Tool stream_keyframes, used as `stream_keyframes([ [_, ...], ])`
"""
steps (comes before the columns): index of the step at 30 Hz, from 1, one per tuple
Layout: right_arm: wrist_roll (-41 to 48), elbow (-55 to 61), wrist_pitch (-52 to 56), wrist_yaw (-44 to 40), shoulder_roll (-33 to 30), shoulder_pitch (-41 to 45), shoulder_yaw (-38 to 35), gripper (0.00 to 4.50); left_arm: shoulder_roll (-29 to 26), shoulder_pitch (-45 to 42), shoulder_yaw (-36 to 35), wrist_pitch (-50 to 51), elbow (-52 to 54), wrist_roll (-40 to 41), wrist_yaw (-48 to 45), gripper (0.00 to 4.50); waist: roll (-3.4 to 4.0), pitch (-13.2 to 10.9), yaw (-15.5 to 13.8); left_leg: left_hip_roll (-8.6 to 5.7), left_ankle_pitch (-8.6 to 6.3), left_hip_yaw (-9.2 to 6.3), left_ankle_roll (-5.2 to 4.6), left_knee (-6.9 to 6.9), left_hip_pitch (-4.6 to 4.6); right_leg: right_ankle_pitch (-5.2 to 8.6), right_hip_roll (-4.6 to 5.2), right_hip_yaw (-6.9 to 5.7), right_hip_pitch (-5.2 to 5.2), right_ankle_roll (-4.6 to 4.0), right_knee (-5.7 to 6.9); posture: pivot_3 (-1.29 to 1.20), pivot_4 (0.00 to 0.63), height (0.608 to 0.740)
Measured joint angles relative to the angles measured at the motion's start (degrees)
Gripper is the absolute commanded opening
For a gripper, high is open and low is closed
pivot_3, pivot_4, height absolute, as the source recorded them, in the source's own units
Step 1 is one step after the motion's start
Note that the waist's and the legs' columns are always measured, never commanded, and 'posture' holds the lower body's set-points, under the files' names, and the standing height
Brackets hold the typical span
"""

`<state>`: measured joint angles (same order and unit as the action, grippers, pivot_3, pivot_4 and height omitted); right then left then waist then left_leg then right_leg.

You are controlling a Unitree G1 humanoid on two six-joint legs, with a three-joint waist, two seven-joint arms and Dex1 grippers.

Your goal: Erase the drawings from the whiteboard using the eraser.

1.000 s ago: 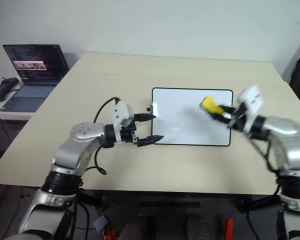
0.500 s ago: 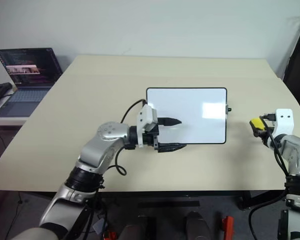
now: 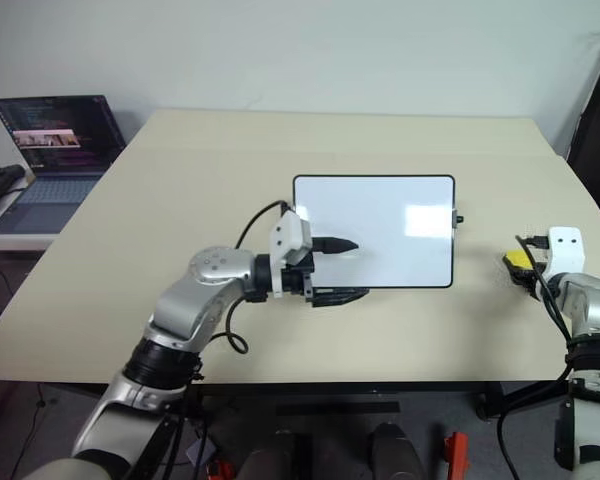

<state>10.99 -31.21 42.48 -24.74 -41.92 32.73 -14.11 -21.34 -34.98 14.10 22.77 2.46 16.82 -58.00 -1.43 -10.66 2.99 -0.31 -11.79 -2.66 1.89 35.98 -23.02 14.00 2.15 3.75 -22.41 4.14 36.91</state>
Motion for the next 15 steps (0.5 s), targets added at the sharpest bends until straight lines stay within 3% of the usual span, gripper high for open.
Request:
stream_keyframes([
  [3,-0.35,-0.63,-0.7,-0.76,-0.87,0.07,0.09,4.4,-0.36,0.02,-0.23,0.3,0.0,0.01,0.1,4.5,0.0,0.0,0.04,0.0,0.0,0.0,0.0,-0.01,0.0,0.0,0.0,0.0,0.0,0.0,-0.01,0.0,0.15,0.74],
  [8,3.26,6.72,-1.61,-1.83,-0.25,0.01,-3.9,4.46,-0.91,0.0,-5.7,-1.18,-0.77,0.03,4.7,4.5,0.11,-0.08,0.33,0.02,0.0,-0.01,0.0,-0.01,0.01,0.0,-0.01,0.01,-0.02,0.01,0.04,0.0,0.15,0.74],
  [11,6.1,13.75,-5.34,-1.08,2.48,0.06,-7.42,4.46,-0.81,-0.11,-12.0,-3.44,-3.47,-0.19,11.25,4.5,0.1,-0.08,0.31,0.06,0.0,-0.08,0.0,-0.01,0.02,0.0,-0.05,-0.04,0.01,0.01,0.03,0.0,0.15,0.74],
  [15,5.84,16.39,-13.07,0.66,9.44,-2.84,-6.82,4.46,0.39,-0.65,-19.65,-7.09,-10.03,-2.64,24.24,4.5,0.06,-0.08,-0.01,0.03,0.0,-0.12,0.0,0.01,0.02,-0.02,-0.01,-0.09,0.06,0.04,-0.02,0.0,0.15,0.74],
])
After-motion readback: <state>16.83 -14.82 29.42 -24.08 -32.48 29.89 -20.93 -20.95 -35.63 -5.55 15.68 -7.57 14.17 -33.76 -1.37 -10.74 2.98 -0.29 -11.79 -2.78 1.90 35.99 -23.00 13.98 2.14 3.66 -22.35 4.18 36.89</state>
